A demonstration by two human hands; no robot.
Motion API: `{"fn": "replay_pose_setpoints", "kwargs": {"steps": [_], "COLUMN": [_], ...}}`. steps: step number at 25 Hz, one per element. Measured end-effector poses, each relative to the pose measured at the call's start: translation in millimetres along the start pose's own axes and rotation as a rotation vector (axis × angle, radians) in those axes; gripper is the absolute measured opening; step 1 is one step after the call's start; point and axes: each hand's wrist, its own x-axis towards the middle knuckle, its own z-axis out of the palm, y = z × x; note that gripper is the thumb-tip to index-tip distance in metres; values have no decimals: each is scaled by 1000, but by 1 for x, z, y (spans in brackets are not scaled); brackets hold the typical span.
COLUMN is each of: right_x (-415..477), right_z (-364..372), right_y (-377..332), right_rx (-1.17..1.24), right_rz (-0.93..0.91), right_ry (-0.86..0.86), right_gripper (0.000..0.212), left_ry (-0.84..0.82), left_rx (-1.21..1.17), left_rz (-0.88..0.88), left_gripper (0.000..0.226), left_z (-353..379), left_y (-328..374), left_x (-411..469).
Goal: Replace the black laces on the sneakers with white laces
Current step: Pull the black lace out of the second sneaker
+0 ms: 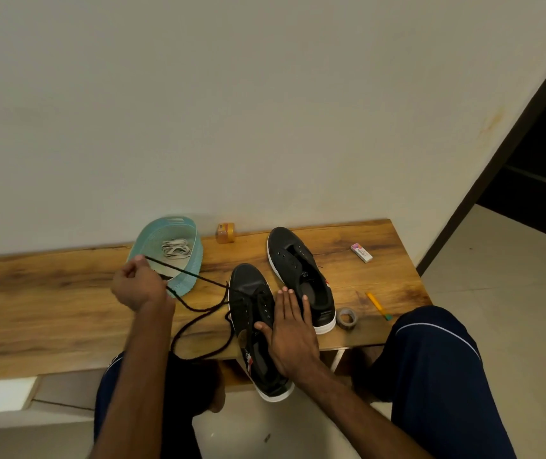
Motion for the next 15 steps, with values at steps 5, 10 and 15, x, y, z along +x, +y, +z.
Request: {"fn": "replay_pose_setpoints", "kwargs": {"steps": [5, 10, 15], "right_x": [0, -2, -1], "right_z": [-1, -2, -4], "right_y": [-4, -4, -4], "right_rx": [-24, -36, -15], "right_rz": [-5, -9, -5], "right_ry": [1, -16, -13], "right_gripper": [89, 86, 84], "left_ry": [-303, -1075, -1096], "left_rx": [842, 1583, 1731], "left_rz": [794, 935, 866], "left_gripper": [19, 40, 22], "left_z": [-14, 7, 15], "left_y": [3, -43, -61], "left_x": [-7, -65, -69]}}
